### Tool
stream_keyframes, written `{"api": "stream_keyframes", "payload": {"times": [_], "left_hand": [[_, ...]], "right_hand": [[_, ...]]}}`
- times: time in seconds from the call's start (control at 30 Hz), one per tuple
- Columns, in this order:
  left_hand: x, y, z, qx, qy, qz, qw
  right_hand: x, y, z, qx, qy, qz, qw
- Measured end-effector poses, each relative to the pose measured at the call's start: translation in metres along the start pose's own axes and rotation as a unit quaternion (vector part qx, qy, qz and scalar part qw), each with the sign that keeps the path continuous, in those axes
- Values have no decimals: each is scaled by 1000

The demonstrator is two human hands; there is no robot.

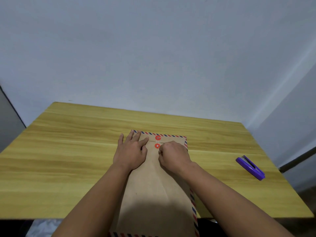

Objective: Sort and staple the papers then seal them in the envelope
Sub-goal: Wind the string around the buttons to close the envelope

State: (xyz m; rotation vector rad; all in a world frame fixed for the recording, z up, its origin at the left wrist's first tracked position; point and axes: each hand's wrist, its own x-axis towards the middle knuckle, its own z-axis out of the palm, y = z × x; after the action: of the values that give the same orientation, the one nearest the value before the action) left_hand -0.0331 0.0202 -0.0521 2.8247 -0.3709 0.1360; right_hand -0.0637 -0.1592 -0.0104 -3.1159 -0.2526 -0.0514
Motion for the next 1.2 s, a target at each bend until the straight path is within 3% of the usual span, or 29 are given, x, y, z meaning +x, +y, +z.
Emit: {"api": "stream_keyframes", "payload": {"times": [0.23,0.5,0.83,0.97,1.2], "left_hand": [[1,0,0,-5,4,6,1000],[-1,-2,0,-1,9,9,1000],[1,-3,3,-6,16,7,1000],[0,-3,3,-7,15,5,1000],[1,-2,2,-6,15,2,1000]], "right_hand": [[23,-10,-10,106,-37,-21,993],[88,2,-39,12,-93,-110,989],[120,23,-18,241,-96,58,964],[118,31,-12,274,-81,123,950],[91,41,-9,256,-49,136,956]]}}
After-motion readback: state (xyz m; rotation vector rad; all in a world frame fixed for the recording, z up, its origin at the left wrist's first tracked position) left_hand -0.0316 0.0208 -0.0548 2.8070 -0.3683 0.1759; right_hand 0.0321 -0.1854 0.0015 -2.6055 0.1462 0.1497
